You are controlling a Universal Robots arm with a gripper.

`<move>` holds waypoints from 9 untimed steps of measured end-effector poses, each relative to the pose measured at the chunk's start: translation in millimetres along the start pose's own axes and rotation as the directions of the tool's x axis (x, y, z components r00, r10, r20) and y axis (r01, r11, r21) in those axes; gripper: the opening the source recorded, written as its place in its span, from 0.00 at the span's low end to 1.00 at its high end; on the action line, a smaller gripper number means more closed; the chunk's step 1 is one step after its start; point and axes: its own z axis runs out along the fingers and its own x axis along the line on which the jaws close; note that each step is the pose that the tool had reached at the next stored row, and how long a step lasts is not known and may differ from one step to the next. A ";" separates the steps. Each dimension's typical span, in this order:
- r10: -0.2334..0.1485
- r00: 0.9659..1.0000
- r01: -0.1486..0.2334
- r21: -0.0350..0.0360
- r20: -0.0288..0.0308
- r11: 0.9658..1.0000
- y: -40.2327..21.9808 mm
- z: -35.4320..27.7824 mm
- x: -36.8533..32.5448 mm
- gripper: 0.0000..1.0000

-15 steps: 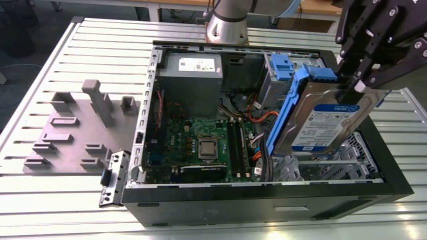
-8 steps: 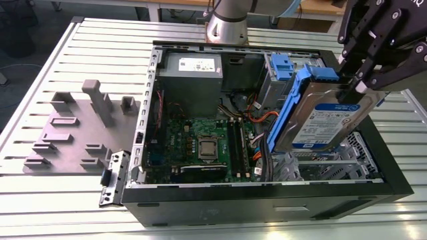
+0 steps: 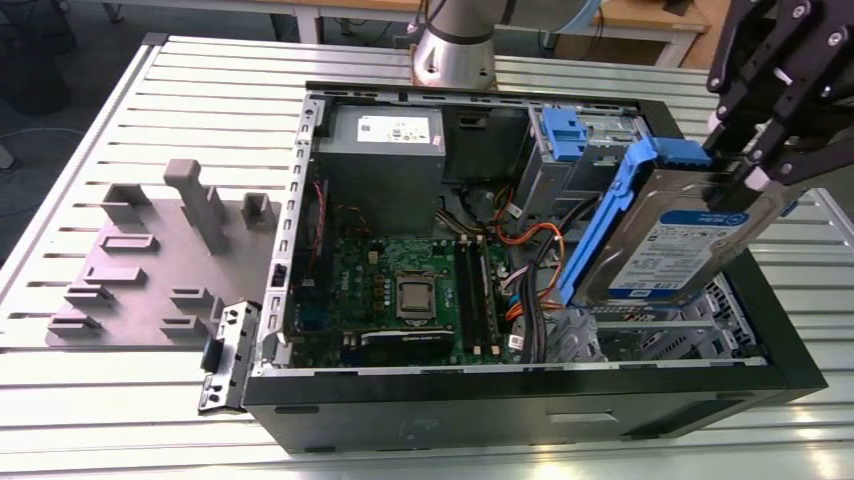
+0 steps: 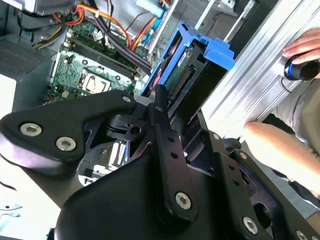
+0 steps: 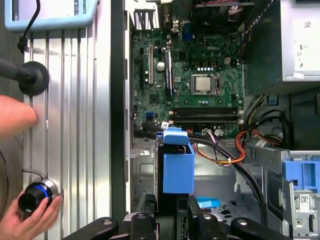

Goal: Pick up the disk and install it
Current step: 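Insert the disk into the insertion slot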

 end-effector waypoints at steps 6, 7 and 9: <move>0.000 1.000 0.000 -0.003 0.000 1.000 -18.7 0.1 -0.4 0.35; 0.000 1.000 0.000 -0.003 0.000 1.000 -21.6 0.1 -0.4 0.35; 0.000 1.000 0.000 -0.003 0.000 1.000 -25.6 0.0 -0.6 0.35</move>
